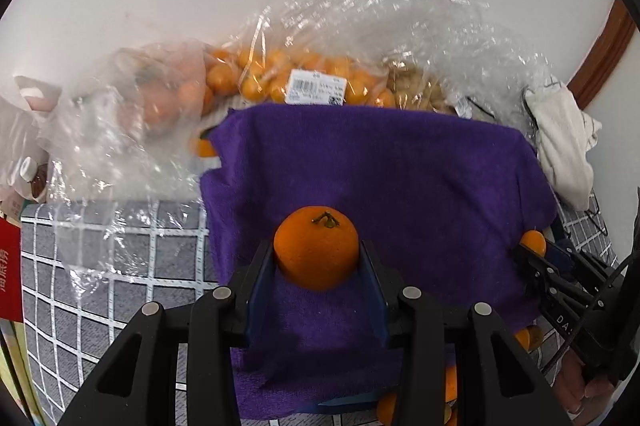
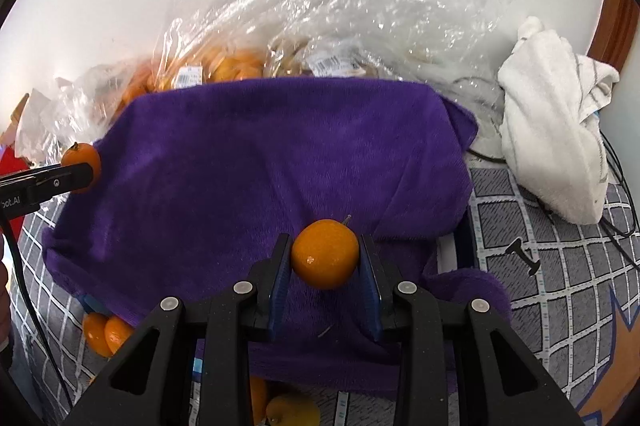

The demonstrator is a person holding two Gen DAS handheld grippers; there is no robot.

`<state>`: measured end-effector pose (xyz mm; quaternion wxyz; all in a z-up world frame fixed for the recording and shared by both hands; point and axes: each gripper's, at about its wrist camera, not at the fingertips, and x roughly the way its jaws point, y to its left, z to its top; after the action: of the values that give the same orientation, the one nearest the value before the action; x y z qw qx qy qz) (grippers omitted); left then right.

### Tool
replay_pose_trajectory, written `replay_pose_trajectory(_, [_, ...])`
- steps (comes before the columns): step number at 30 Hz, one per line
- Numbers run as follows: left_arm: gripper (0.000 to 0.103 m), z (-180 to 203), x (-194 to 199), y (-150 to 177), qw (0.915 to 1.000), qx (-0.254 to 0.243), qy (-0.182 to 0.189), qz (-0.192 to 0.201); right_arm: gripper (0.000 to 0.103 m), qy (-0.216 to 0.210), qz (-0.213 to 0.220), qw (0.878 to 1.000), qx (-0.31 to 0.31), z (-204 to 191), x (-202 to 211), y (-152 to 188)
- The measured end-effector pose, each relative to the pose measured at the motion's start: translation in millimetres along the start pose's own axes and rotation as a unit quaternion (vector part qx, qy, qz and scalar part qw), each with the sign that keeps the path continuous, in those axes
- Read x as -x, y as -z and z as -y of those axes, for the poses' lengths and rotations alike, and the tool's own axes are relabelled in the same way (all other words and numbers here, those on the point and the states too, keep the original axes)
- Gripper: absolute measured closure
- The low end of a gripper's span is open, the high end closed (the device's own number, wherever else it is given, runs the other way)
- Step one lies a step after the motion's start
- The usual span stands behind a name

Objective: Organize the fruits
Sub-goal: 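Lift both held oranges and carry them over the purple towel, then open the right gripper onto the towel while the left gripper releases its orange there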

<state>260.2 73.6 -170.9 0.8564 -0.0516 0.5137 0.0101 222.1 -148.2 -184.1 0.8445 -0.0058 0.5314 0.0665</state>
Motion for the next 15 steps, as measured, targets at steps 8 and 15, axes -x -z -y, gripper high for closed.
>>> replay_pose_trajectory(8, [0.063, 5.8, -10.2, 2.3, 0.9998, -0.012, -0.001, -0.018, 0.07, 0.003, -0.005, 1.0, 0.003, -0.9, -5.0, 3.3])
replay_pose_trajectory(15, [0.063, 4.4, -16.8, 2.8, 0.9992, -0.012, 0.004, -0.037, 0.069, 0.004, -0.014, 1.0, -0.001, -0.2, -7.0, 5.4])
